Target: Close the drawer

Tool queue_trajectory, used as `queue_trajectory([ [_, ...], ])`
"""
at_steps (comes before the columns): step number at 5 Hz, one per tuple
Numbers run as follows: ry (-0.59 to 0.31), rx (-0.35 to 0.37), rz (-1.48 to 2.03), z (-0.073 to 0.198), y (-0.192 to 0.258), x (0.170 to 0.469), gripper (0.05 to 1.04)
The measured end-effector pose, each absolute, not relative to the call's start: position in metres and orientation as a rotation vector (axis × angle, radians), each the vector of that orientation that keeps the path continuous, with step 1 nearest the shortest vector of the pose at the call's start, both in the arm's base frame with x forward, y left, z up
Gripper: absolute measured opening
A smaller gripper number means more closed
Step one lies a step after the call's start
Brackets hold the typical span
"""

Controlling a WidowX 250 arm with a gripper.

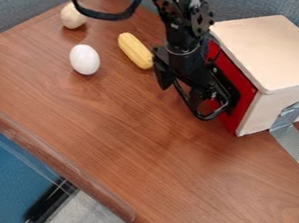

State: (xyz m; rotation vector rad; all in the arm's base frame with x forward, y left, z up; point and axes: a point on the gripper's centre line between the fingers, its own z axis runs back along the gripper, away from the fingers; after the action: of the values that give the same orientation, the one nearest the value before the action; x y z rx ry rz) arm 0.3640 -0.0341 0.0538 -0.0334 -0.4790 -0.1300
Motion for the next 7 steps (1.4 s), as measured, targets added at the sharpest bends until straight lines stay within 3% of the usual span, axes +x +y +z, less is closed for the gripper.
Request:
queue_trajectory([
  [1, -0.439, -0.040, -0.145, 0.055, -0.029, 0.347, 0.999],
  [3, -0.490, -0.045, -0.154, 0.125, 0.024, 0.284, 0.999],
  [4, -0.489, 0.017, -0.180, 0.137, 0.050, 0.248, 0.999],
  [7, -0.485, 0.016, -0.189, 0.137, 0.049, 0.247, 0.999],
])
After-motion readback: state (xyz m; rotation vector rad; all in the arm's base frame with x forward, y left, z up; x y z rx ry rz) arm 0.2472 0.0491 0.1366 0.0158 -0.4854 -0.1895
